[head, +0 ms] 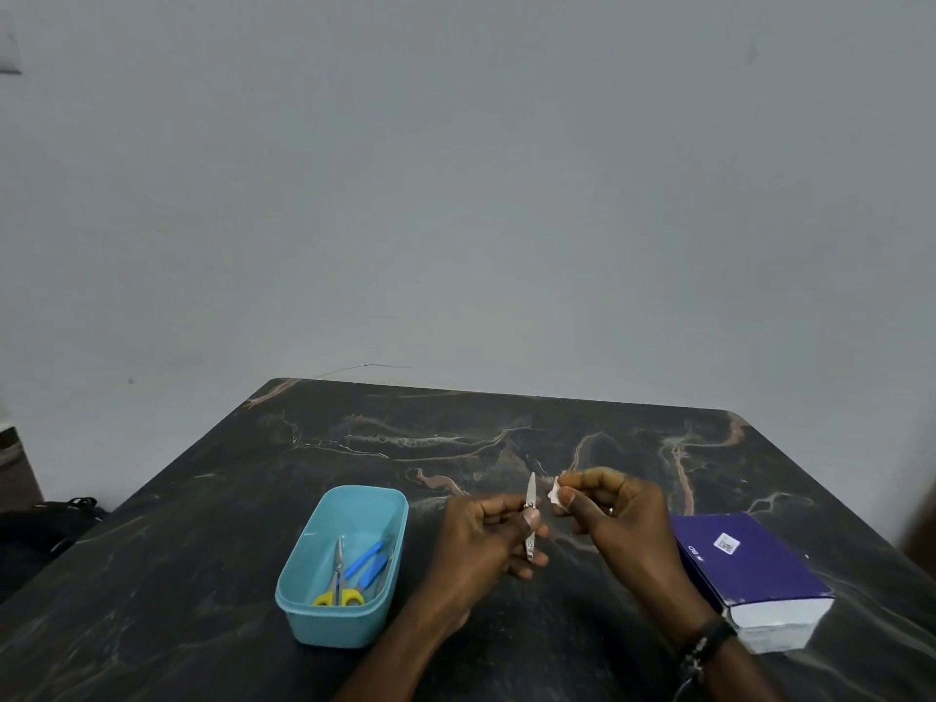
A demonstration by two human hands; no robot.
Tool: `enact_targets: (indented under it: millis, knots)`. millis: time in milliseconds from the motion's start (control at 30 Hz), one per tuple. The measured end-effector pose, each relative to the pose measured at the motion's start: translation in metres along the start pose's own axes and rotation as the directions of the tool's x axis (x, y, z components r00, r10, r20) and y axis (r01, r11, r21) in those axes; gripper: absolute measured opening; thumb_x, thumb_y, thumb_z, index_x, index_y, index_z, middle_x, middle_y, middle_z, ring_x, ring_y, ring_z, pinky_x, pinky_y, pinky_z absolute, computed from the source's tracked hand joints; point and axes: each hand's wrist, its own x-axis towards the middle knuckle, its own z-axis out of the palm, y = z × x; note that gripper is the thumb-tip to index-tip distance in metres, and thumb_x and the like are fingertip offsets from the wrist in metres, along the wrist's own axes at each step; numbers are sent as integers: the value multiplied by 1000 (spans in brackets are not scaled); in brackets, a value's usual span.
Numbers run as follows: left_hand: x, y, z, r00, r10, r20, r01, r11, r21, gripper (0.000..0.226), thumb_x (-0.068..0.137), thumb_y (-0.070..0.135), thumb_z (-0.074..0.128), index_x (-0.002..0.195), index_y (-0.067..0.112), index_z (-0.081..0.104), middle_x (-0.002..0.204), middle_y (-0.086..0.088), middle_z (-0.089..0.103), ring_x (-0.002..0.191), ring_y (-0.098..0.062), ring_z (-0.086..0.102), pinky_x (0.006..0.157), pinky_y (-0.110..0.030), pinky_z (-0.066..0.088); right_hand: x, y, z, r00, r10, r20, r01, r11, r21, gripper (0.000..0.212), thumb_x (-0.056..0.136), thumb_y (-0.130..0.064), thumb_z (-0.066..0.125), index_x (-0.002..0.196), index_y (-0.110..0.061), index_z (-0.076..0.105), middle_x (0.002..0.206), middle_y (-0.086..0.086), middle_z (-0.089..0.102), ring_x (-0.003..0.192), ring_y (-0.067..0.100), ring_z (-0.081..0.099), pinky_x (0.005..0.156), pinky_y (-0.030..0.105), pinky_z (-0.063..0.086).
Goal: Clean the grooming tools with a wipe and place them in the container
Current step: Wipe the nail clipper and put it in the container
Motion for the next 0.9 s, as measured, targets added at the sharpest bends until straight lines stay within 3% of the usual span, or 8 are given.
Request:
enact_targets:
  millis: [400, 667, 900]
  knots:
    - [3, 0, -1, 992, 46, -115, -48, 999, -13, 13, 91, 13, 64, 101, 14, 73, 85, -6, 77, 71, -26, 74, 58, -29, 58, 11, -7, 20, 1000, 25, 12, -27, 994, 105, 20, 86, 11, 63, 94, -5, 72, 83, 12, 76, 72, 19, 75, 57, 23, 58]
    - [5, -2, -1, 992, 67, -107, -65, 998, 25, 10, 87, 14, 69, 96, 15, 74, 84, -5, 78, 71, -26, 74, 56, -27, 57, 8, 4, 24, 991, 112, -68, -95, 971, 221, 14, 86, 12, 63, 94, 1, 68, 76, 9, 76, 69, 18, 75, 56, 20, 57]
    - [3, -4, 3, 994, 75, -75, -72, 996, 48, 11, 88, 10, 67, 94, 17, 73, 83, -6, 77, 68, -20, 72, 56, -25, 55, -1, 5, 26, 976, 182, -122, -137, 941, 310, 15, 85, 8, 65, 92, -6, 68, 80, 8, 76, 69, 14, 74, 58, 22, 59]
